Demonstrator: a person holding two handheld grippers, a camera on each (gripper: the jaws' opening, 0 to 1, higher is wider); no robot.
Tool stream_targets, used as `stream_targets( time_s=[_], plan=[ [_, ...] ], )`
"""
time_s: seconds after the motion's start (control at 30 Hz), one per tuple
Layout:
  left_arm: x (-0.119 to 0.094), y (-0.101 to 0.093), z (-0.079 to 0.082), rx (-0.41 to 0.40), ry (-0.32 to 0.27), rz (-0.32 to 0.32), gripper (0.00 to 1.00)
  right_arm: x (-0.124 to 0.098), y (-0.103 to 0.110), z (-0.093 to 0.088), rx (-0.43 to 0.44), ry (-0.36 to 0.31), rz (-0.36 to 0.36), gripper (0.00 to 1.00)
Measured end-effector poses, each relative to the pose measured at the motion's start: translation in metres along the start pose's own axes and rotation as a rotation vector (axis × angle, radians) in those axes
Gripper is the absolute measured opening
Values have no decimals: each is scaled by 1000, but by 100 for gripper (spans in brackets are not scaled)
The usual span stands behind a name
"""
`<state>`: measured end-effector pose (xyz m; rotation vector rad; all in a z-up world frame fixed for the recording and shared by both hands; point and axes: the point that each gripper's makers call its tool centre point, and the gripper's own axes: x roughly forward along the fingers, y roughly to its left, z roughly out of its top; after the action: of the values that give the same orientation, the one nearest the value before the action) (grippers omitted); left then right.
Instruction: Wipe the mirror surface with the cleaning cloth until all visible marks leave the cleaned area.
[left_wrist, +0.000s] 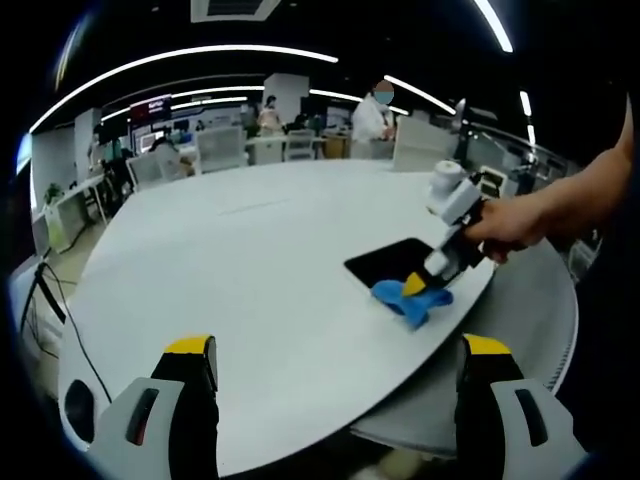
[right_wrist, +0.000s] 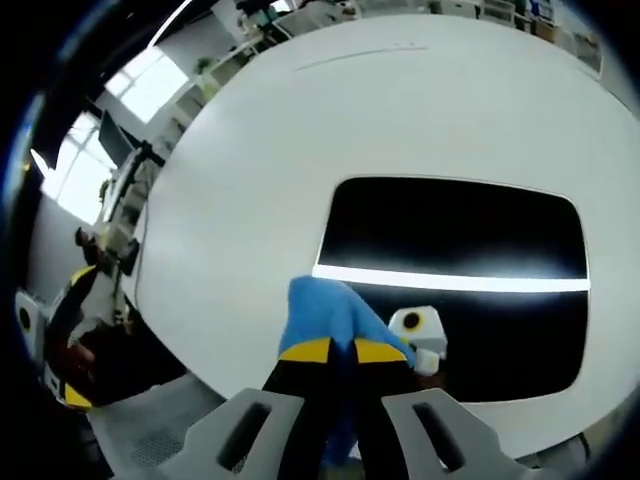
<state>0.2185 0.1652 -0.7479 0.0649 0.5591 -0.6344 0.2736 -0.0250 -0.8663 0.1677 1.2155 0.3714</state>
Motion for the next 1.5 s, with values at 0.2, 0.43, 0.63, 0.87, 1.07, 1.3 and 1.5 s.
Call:
stream_targets(
  time_s=[0.2,0.43,0.63,0.87,1.07,1.3,1.5],
  plan=[
    [3,1,1,-7,2,-6,100,2,-2,6,0,-5,0,2],
    [9,0,2,-7,7,-14,100,5,-6,15,-5,-6,-6,1],
    [12,0,2,-7,11,-20,100,5,-8,21,0,-8,-3,1],
    [15,3,3,-14,18,-22,100,12,-11,35,-2,-5,2,1],
    [16,8,3,-20,23,-15,100,15,-12,48,-12,0,1,1],
    [19,14,4,-21,29,-7,100,22,-15,62,-15,5,5,1],
    [24,17,3,-28,36,-5,100,28,-18,75,-9,10,8,1]
  ],
)
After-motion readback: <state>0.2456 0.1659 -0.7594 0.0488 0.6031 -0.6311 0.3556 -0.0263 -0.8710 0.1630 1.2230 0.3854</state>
